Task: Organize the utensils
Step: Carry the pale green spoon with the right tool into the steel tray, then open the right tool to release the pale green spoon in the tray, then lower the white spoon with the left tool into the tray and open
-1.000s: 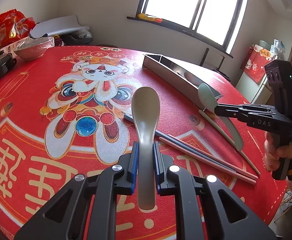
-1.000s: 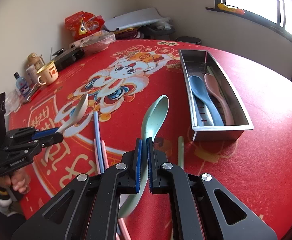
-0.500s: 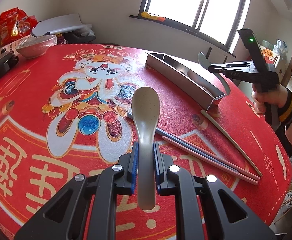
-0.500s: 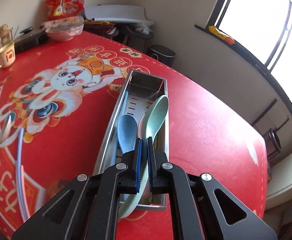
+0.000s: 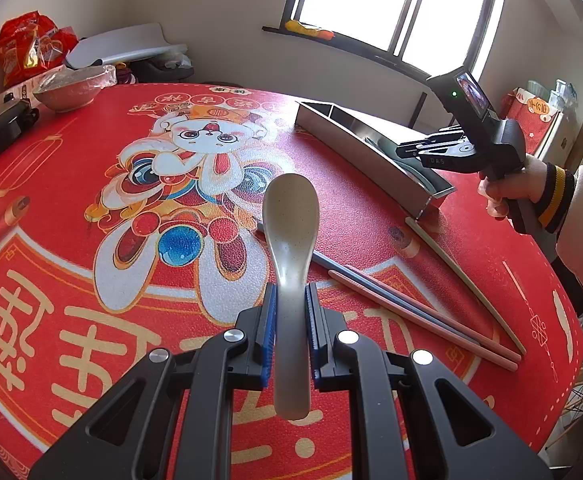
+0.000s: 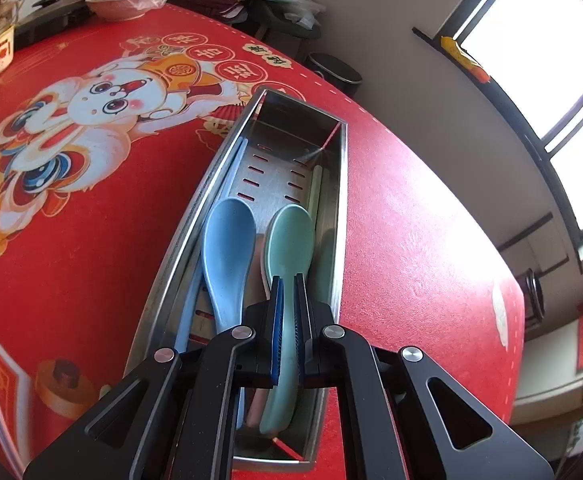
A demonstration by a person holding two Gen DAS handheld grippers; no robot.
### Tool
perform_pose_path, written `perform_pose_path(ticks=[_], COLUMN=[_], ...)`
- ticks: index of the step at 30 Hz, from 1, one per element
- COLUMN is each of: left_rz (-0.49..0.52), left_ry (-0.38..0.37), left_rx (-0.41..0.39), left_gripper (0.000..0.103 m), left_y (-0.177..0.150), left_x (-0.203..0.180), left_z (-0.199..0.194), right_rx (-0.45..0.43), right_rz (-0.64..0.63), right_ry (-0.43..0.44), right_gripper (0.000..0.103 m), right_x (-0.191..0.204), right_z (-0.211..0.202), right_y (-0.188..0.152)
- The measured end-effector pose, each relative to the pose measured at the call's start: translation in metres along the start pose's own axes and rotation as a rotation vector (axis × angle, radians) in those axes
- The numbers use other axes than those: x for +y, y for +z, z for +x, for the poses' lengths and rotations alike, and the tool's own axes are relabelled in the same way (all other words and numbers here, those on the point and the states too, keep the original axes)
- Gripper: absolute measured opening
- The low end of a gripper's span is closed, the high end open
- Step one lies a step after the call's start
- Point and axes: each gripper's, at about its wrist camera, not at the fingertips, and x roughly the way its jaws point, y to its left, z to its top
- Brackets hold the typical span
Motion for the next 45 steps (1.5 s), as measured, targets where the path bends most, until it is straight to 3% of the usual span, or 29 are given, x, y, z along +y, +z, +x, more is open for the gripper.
perform_pose_path(ticks=[10, 15, 16, 18, 19, 22, 30, 33, 45], left_rz=[0.010, 0.014, 0.012, 0.012, 0.010, -0.002, -0.011, -0.016, -0.086], left_ry=[0.006, -0.013, -0.019, -0.016, -0.016, -0.017, -0.018, -0.024, -0.094], left_rx=[0.002, 0.003, 0.008, 0.019, 0.025, 0.026, 0.026, 0.039, 0.116], left_gripper=[0.014, 0.014, 0.014, 0.014, 0.014, 0.014, 0.014, 0.014, 0.014], left_y=[0.000, 0.000, 0.000, 0.001, 0.002, 0.006, 0.029, 0.037, 0.088], left_x=[-0.001, -0.003, -0.004, -0.005, -0.005, -0.006, -0.024, -0.035, -0.088], left_z=[0.001, 0.001, 0.001, 0.003, 0.004, 0.003, 0.005, 0.011, 0.067], right_rx=[-0.139, -0.174, -0.177, -0.191, -0.203, -0.228, -0.299, -0.316, -0.275], right_rz=[0.351, 0.445, 0.457, 0.475, 0.478, 0.473, 0.556, 0.610, 0.740], right_ry=[0.135, 0.177, 0.181, 0.190, 0.191, 0.200, 0.289, 0.317, 0.244], right_gripper=[0.007, 0.008, 0.010, 0.031, 0.049, 0.052, 0.085, 0.085, 0.086], right_x=[-0.022, -0.020, -0.020, -0.020, -0.019, -0.017, -0.028, -0.034, -0.060], right_z=[-0.034, -0.045, -0.046, -0.048, -0.050, -0.054, -0.055, -0.052, -0.047], right_y=[-0.036, -0.064, -0.069, -0.077, -0.081, -0.089, -0.109, -0.116, -0.135])
